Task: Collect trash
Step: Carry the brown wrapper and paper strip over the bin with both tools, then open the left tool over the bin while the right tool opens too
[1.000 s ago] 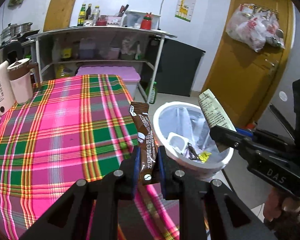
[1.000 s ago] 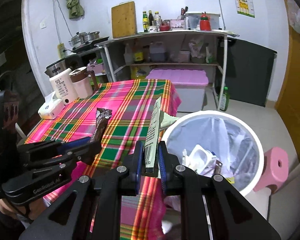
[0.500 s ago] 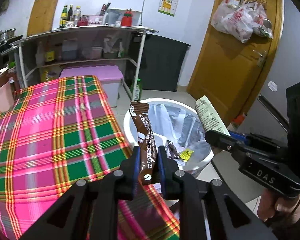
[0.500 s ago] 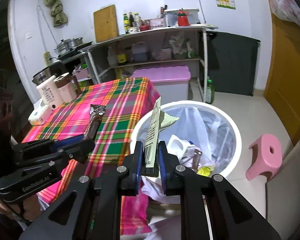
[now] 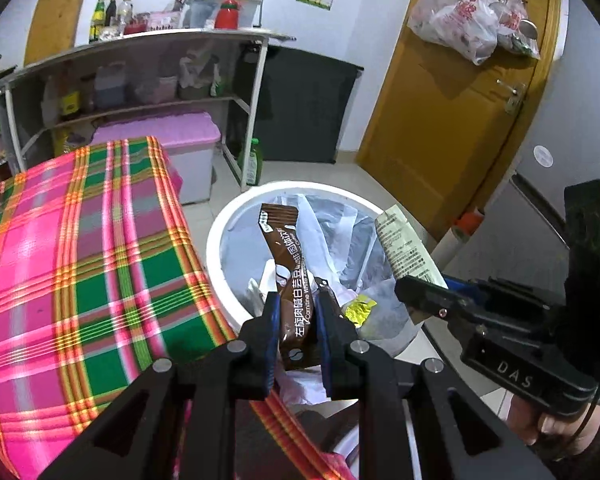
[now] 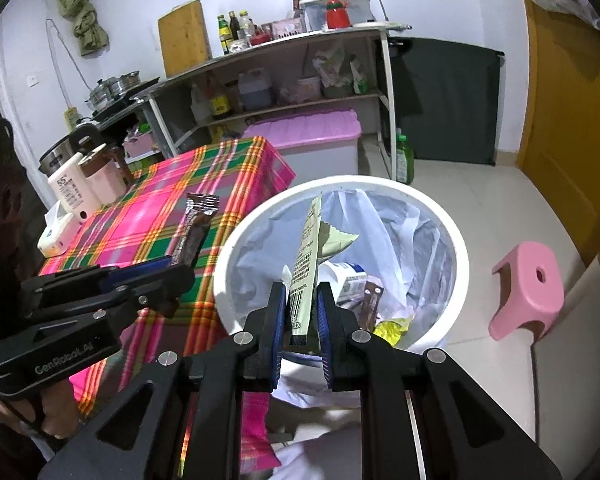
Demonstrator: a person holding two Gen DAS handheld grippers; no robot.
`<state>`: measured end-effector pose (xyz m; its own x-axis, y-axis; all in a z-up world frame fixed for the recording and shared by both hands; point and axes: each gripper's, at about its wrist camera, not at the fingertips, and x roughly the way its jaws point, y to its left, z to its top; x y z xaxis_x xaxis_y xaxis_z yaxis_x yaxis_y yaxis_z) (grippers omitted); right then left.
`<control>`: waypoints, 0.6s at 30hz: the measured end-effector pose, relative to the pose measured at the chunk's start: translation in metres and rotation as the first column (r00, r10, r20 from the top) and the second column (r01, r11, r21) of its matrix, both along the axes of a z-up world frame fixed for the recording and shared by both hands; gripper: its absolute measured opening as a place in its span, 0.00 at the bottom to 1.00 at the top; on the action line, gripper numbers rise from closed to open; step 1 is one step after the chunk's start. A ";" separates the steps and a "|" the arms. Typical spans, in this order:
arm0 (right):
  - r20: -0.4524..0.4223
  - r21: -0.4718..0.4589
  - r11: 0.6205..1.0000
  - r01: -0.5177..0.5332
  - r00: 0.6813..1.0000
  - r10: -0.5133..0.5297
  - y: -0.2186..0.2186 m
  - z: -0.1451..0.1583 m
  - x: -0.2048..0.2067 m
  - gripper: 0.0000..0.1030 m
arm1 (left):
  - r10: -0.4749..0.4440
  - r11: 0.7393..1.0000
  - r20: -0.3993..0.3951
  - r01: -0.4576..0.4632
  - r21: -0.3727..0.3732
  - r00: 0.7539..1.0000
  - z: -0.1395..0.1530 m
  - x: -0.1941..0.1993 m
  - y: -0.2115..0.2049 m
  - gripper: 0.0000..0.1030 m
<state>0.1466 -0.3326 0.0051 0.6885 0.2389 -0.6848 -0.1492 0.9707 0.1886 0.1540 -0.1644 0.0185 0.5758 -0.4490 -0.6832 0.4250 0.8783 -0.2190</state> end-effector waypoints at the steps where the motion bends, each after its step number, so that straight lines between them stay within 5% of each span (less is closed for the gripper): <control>1: -0.008 0.000 1.000 0.003 1.000 -0.003 -0.001 -0.002 0.002 0.16 | -0.002 1.000 -0.006 0.002 0.003 1.000 -0.002 0.002 -0.002 0.18; 18: -0.079 0.003 1.000 0.030 0.996 -0.030 -0.016 -0.028 0.027 0.23 | 0.004 1.000 -0.088 -0.003 0.001 0.996 -0.026 0.040 -0.016 0.22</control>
<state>0.1734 -0.3484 -0.0228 0.6391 0.2217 -0.7365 -0.1041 0.9737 0.2028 0.1942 -0.1808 -0.0073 0.5153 -0.4463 -0.7316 0.4011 0.8800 -0.2543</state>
